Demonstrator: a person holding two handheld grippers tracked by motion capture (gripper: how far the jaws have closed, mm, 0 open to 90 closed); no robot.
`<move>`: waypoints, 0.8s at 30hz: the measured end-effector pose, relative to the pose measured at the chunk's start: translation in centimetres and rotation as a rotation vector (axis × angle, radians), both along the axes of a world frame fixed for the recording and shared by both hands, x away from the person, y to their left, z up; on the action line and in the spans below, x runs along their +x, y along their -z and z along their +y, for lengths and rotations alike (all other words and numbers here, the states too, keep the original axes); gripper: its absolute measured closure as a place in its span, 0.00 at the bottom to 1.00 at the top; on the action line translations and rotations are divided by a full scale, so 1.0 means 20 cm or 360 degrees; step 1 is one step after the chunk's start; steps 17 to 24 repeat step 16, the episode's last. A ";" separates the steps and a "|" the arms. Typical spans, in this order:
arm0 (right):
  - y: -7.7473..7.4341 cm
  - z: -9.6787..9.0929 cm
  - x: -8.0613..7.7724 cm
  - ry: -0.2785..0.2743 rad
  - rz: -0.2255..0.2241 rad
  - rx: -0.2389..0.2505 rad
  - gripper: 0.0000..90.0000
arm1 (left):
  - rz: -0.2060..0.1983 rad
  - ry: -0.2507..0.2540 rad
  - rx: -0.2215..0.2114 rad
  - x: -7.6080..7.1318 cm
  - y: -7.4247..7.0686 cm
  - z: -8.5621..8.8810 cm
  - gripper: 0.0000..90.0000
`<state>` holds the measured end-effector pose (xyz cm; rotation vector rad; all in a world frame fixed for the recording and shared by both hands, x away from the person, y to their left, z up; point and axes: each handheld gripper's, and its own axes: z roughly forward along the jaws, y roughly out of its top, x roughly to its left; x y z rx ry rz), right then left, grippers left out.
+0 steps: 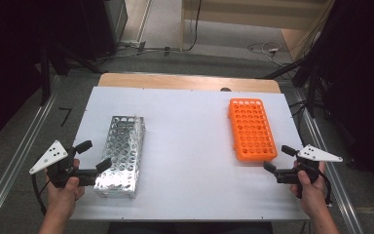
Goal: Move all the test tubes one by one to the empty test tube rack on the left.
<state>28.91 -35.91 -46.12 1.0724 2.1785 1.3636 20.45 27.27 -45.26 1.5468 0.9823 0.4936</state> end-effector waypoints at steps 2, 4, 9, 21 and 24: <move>0.01 -0.01 0.00 0.0003 -0.0006 0.0008 0.00 | -0.0002 0.0009 0.0009 0.00 0.01 -0.01 0.00; 0.03 -0.02 0.00 0.0016 -0.0002 0.0011 0.00 | -0.0003 0.0021 0.0015 0.01 0.01 -0.02 0.00; 0.03 -0.02 0.00 0.0024 -0.0004 0.0006 0.00 | -0.0006 0.0040 0.0021 0.01 0.01 -0.04 0.00; 0.02 -0.03 0.00 0.0035 -0.0011 0.0015 0.00 | 0.0002 0.0045 0.0033 0.02 0.01 -0.05 0.00; 0.02 -0.03 0.00 0.0035 -0.0011 0.0015 0.00 | 0.0002 0.0045 0.0033 0.02 0.01 -0.05 0.00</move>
